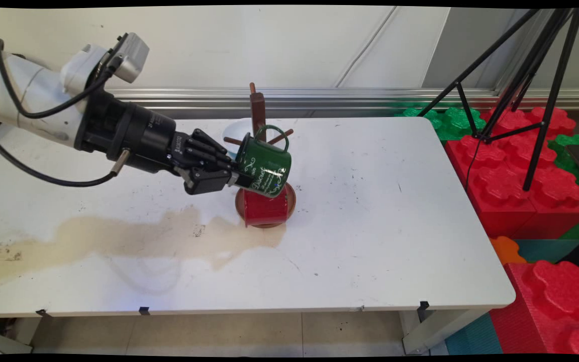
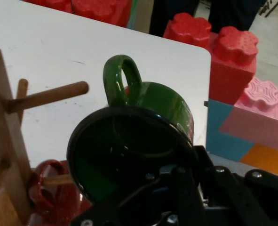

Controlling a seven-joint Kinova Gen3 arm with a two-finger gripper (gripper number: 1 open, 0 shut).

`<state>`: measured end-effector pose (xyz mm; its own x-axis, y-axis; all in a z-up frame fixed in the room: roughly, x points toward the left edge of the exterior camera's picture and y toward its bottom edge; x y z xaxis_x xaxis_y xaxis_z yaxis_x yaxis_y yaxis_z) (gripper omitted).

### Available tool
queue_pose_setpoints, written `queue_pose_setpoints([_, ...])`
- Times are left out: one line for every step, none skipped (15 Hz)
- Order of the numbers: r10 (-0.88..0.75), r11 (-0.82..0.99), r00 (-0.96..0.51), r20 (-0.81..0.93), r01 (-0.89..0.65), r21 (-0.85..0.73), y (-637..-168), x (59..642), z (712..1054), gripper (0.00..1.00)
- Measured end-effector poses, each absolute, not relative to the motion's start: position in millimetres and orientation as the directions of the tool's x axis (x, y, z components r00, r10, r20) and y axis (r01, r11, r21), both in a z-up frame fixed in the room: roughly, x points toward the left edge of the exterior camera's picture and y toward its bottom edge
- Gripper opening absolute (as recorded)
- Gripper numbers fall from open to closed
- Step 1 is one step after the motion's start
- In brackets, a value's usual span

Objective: Place the picked object on the table

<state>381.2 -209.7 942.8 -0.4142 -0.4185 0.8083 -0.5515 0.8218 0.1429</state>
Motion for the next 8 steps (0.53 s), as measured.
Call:
queue_pose_setpoints([-0.419,0.823,-0.417,0.807,-0.549,0.144,-208.7,381.1,943.9,0.00])
queue_pose_setpoints([-0.419,0.825,-0.422,0.804,-0.546,0.143,-207.4,380.9,945.4,0.00])
queue_pose_setpoints([-0.419,0.827,-0.426,0.802,-0.544,0.143,-206.5,380.8,946.4,0.00])
queue_pose_setpoints([-0.419,0.829,-0.431,0.799,-0.541,0.142,-205.3,380.7,947.9,0.00])
queue_pose_setpoints([-0.419,0.830,-0.436,0.796,-0.540,0.142,-204.4,380.6,948.7,0.00])
queue_pose_setpoints([-0.421,0.831,-0.442,0.792,-0.538,0.141,-203.3,380.5,949.8,0.00])
queue_pose_setpoints([-0.423,0.832,-0.452,0.785,-0.536,0.140,-201.8,380.6,950.7,0.00])
queue_pose_setpoints([-0.426,0.833,-0.463,0.777,-0.535,0.138,-200.5,381.0,951.3,0.00])
